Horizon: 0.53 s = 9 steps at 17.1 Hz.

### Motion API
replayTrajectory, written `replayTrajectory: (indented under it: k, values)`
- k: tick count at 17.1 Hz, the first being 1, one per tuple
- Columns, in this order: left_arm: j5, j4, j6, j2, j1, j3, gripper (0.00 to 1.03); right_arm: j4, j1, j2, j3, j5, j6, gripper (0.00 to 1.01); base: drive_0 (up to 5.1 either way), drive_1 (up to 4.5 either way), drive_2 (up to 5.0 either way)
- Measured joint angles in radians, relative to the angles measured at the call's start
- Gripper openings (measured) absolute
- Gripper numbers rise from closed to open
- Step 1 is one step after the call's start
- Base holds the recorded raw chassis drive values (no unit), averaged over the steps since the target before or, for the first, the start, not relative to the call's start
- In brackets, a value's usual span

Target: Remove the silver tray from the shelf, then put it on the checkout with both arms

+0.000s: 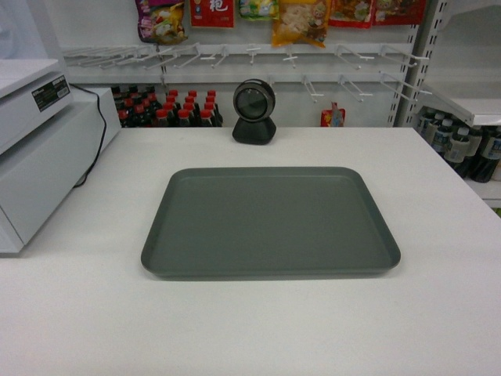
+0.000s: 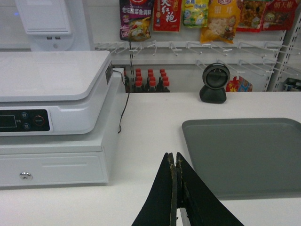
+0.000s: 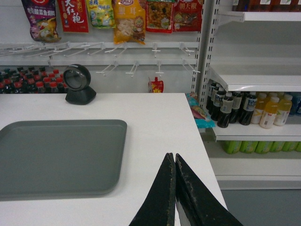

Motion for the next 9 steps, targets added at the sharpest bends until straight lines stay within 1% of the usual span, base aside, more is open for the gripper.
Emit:
replayTrajectory:
  k: [3,9]
  values:
    - [0.0,-0.092,0.0,-0.097,0.0,0.0,0.01,-0.098,0.0,-0.108,0.0,0.0,0.0,0.02,0.0,0.0,0.0]
    - [0.0,-0.151,0.0,-0.159,0.0,0.0,0.01,-0.164,0.0,-0.18,-0.001,0.0,0.0,0.02,0.0,0.0,0.0]
